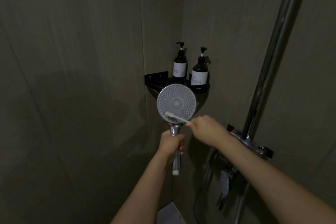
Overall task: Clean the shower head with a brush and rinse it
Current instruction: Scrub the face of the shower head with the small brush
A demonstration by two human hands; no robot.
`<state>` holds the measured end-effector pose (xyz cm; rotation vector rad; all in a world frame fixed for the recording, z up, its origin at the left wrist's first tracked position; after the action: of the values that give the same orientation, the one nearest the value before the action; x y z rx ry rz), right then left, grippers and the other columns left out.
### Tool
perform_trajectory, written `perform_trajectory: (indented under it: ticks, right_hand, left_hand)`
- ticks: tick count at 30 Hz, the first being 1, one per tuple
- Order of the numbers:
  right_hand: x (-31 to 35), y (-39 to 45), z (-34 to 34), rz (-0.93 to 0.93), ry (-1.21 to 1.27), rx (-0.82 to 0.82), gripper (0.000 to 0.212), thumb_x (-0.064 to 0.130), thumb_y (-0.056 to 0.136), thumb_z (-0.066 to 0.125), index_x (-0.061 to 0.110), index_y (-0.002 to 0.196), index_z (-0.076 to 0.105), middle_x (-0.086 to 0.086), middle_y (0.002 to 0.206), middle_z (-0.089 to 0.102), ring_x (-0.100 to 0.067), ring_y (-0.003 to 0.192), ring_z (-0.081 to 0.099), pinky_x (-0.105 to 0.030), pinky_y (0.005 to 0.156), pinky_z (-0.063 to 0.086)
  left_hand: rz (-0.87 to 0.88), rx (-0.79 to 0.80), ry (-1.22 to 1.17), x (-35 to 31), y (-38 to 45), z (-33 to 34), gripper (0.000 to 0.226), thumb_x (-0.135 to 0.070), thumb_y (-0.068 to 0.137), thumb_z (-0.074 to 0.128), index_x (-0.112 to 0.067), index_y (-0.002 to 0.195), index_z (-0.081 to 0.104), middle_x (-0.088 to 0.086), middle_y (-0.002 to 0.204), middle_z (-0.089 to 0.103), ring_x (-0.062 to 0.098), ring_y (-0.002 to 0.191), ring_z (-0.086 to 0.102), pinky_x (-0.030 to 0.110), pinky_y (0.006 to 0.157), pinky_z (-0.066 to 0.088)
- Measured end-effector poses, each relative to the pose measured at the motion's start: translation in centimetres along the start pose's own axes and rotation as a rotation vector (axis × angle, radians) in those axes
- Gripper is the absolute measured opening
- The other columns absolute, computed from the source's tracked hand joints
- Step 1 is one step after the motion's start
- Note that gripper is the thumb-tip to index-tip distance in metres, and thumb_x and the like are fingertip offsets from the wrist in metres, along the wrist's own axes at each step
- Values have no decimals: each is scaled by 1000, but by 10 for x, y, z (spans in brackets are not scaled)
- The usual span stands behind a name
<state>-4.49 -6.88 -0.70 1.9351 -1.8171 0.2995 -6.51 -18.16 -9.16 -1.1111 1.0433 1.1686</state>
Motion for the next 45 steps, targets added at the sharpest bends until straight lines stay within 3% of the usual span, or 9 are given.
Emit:
perform_trajectory:
  ticks: [4,8,18,22,26,31,36,40,45]
  right_hand:
    - [-25,10,-38,165,262,-171,41,24,99,38,-8,98,65,-20,82,60,-24,73,54,-26,59,35]
    - [3,-2,-6,-85,12,3,35,28,98,40,8,104,68,-15,95,68,-28,88,63,-30,73,45]
    - [-9,-3,11,1,-148,-38,33,26,99,34,13,113,61,-11,100,66,-29,91,63,-34,73,47]
    - [-43,6,-30,134,42,-261,38,22,100,36,-3,107,64,-23,104,68,-35,94,64,-37,78,47]
    - [-23,-8,-5,-54,-120,-54,36,30,99,36,12,114,63,-15,105,68,-30,95,64,-33,77,47]
    - [-41,0,-38,122,44,-281,41,25,100,35,-3,103,65,-24,104,67,-36,94,63,-34,73,44]
    - [-31,-9,1,62,60,204,40,32,97,44,19,61,58,-2,63,54,-18,64,53,-26,54,34]
    - [-36,0,-23,111,220,-19,41,29,98,43,15,60,52,-3,59,50,-18,59,48,-26,52,33]
    - [-18,-6,-14,77,156,130,44,29,96,46,21,54,49,2,56,46,-14,57,46,-27,52,32]
  left_hand:
    - [-4,11,12,1,-2,0,31,4,83,56,-14,63,40,-5,36,39,8,28,34,16,33,30]
    - [1,-4,15,1,1,-2,29,3,83,57,-13,64,42,-4,36,39,9,29,34,16,34,30]
    - [-6,6,4,-2,3,0,29,3,82,58,-13,62,43,-3,37,40,9,29,36,17,34,32]
    - [-16,9,-21,-3,2,-6,32,3,84,56,-14,63,37,-3,37,37,9,29,34,16,33,30]
    - [-17,11,-19,-2,2,-5,30,3,84,55,-13,65,38,-2,38,37,9,29,34,16,34,30]
    - [-25,24,-14,-3,-1,-4,28,2,85,55,-14,69,38,-2,42,38,9,31,36,18,35,32]
    - [-33,-1,-34,-1,1,-3,28,3,84,55,-14,67,40,-2,40,38,9,30,35,17,34,31]
    - [-47,-8,-57,1,2,-5,30,3,84,55,-14,66,38,-3,38,37,8,29,34,16,34,31]
    - [-36,3,-42,-1,2,-5,27,3,84,54,-13,66,41,-2,39,38,10,30,35,16,35,31]
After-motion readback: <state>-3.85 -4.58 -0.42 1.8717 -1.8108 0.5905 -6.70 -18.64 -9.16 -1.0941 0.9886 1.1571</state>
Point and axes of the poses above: each hand's wrist, its own y-axis towards the middle knuckle, its own z-axis out of the palm, x = y × z, the point moved 5 cm from there along y, towards the middle knuckle
